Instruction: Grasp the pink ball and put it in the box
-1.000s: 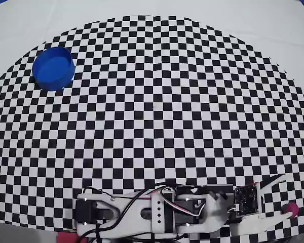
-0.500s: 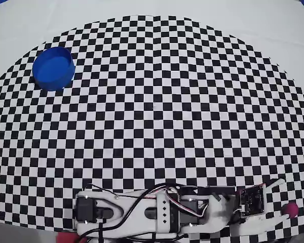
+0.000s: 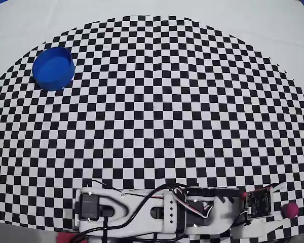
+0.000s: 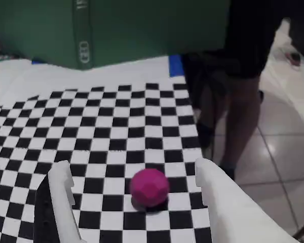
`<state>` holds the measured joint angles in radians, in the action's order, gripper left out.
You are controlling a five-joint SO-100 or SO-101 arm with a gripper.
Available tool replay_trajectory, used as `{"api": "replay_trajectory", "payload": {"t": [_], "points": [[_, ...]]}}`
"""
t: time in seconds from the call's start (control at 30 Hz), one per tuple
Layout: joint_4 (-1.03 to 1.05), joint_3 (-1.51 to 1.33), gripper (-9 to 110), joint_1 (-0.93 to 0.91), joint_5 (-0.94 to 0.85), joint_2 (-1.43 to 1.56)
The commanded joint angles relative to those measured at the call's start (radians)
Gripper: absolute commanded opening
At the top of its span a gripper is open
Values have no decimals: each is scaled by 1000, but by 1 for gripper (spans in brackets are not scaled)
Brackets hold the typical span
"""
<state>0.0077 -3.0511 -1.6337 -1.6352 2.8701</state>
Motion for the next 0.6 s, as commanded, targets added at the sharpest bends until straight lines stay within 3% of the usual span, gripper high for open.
{"api": "replay_trajectory", "payload": {"t": [0.0,0.57], "points": [[-26,58,28,-12,-2,-35],[-49,161,28,-15,3,-232]]}}
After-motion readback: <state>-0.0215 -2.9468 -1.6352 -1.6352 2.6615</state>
